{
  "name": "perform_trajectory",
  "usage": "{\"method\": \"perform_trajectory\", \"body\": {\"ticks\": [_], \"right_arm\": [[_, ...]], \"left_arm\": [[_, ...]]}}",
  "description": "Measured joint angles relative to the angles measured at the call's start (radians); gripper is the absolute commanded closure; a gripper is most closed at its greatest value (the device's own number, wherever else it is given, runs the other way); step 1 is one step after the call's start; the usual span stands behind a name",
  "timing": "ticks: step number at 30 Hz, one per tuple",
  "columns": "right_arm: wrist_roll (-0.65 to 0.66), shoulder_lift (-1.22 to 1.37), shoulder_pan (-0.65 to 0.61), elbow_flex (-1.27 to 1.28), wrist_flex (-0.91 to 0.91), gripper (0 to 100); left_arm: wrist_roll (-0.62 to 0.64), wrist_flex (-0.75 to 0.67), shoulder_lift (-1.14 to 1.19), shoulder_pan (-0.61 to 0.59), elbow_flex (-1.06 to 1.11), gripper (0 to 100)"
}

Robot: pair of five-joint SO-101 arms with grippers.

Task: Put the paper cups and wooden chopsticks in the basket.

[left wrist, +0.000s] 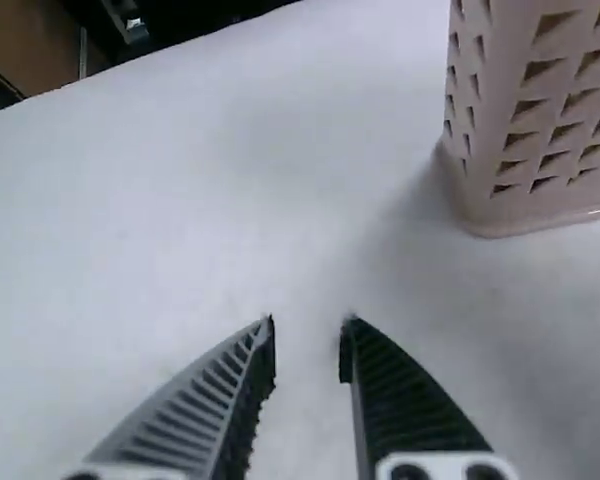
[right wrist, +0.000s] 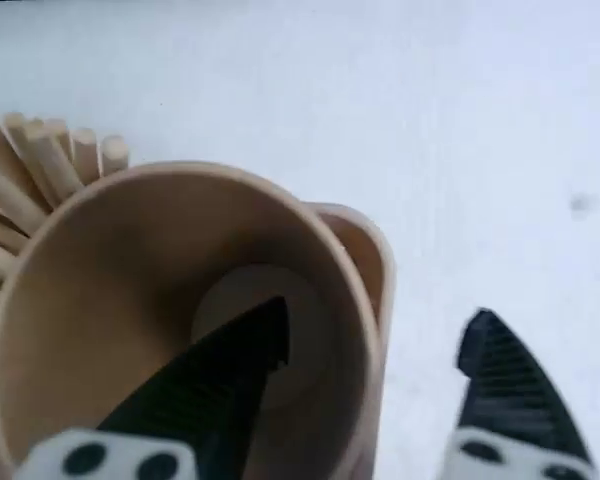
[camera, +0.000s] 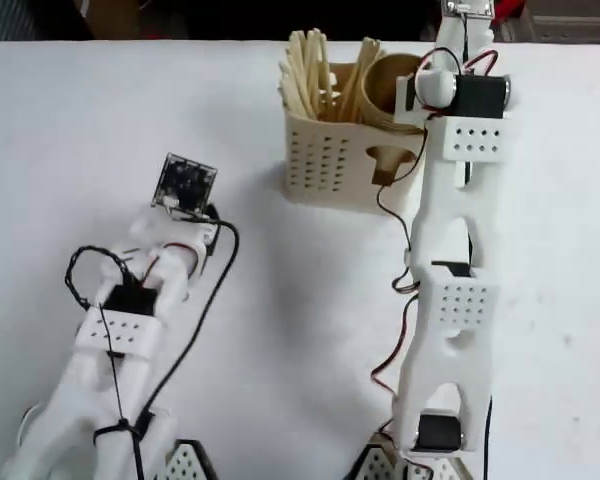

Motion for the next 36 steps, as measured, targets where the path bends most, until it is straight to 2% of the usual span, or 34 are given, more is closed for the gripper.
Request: {"method": "perform_trajectory", "body": {"ticks": [2,5,10,17,23,31,36], "right_arm": [[0.006,0.025,0.000,0.000,-0.002,96.4],[0.089,0.048,0.005,0.005,-0.003,98.3],[0.121,0.018,0.014,0.133,-0.006,98.3],[0.138,-0.236,0.014,0.480,-0.008,98.3],[0.172,-0.522,-0.071,0.839,-0.005,98.4],[0.175,-0.721,-0.186,1.000,0.006,98.5],[0.175,-0.761,-0.206,1.028,0.006,98.5]], "left_arm": [[0.000,0.000,0.000,-0.002,0.000,88],[0.000,0.000,0.000,0.000,0.000,88],[0.000,-0.063,-0.002,-0.002,0.029,88],[0.000,-0.144,-0.002,-0.002,0.063,88],[0.000,-0.147,-0.002,-0.002,0.063,88],[0.000,-0.147,-0.002,-0.002,0.063,88],[0.000,-0.147,-0.002,-0.002,0.063,88]]}}
